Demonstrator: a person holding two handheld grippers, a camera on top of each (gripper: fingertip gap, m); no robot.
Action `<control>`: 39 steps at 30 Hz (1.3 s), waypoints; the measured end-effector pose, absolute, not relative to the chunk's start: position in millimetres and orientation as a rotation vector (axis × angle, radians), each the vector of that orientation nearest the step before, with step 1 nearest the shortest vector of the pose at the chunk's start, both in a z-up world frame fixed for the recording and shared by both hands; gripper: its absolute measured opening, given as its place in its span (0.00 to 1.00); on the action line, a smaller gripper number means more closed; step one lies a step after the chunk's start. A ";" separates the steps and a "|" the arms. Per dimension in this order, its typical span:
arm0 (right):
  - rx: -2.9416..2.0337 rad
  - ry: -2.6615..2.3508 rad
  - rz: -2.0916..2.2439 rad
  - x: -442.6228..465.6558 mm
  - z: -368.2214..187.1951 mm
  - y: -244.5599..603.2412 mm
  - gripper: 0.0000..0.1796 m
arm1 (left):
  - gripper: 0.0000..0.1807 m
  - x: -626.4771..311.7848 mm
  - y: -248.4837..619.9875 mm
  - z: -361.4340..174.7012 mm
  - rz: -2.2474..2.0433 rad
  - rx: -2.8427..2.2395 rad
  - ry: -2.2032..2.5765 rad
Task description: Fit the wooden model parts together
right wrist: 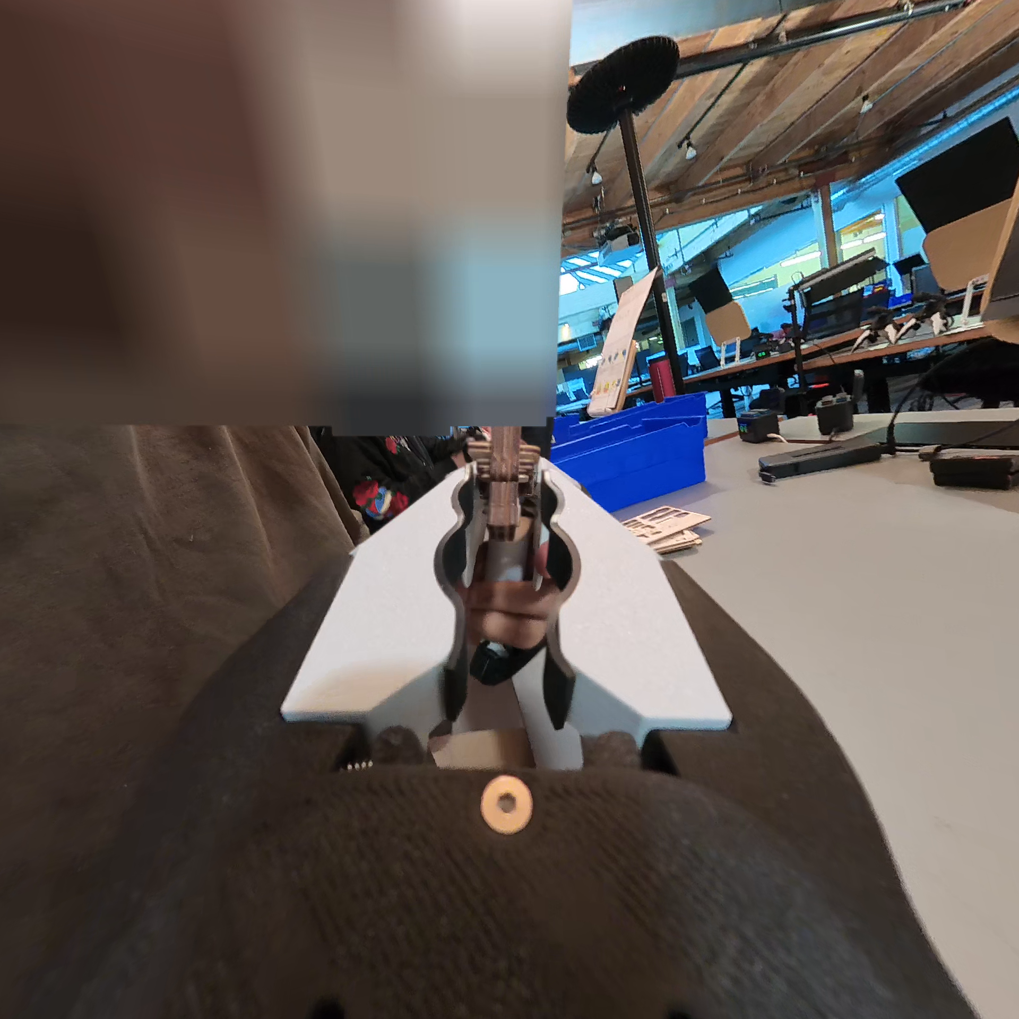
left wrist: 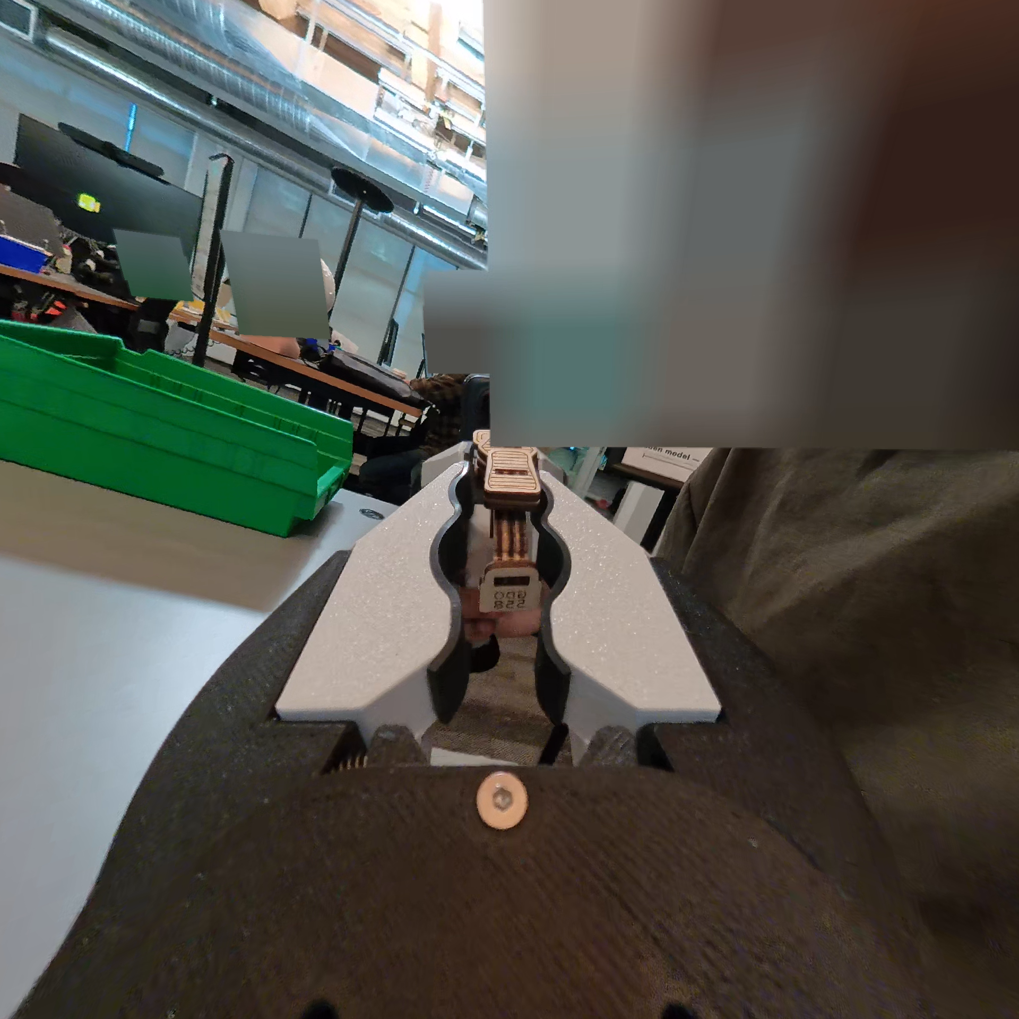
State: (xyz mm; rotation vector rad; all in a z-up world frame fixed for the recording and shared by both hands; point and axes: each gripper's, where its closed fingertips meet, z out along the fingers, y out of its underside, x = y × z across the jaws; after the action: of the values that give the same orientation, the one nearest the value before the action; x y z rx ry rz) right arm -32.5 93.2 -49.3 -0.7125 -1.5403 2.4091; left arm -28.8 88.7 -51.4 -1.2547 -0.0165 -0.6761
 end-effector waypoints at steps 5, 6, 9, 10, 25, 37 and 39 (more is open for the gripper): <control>-0.689 -1.647 2.295 -31.2 -58.3 97.9 0.18 | 0.09 -28.9 88.7 -60.5 -0.575 -1.346 0.070; -0.683 -1.675 2.253 -31.3 -61.7 98.6 0.18 | 0.09 -27.4 88.6 -62.8 -0.551 -1.366 0.096; -0.609 -1.755 2.139 -26.8 -68.8 95.6 0.18 | 0.09 -21.9 87.8 -68.8 -0.488 -1.409 0.170; -0.576 -1.778 2.112 -24.2 -70.0 93.2 0.18 | 0.09 -20.0 87.7 -70.5 -0.475 -1.418 0.189; -0.489 -1.881 2.015 -14.0 -80.1 86.2 0.15 | 0.09 -9.0 89.3 -79.3 -0.512 -1.458 0.244; -0.557 -1.925 1.969 -20.0 -91.6 87.8 0.12 | 0.09 -12.6 92.0 -85.3 -0.579 -1.476 0.187; -0.573 -1.902 2.007 -20.3 -89.2 88.8 0.12 | 0.09 -13.2 92.9 -82.2 -0.610 -1.448 0.154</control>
State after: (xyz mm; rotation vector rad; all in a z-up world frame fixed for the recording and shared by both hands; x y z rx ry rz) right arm -20.3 88.8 -89.2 -0.5732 -1.9019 2.0072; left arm -13.2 92.9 -82.2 -1.4477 0.1536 -0.6100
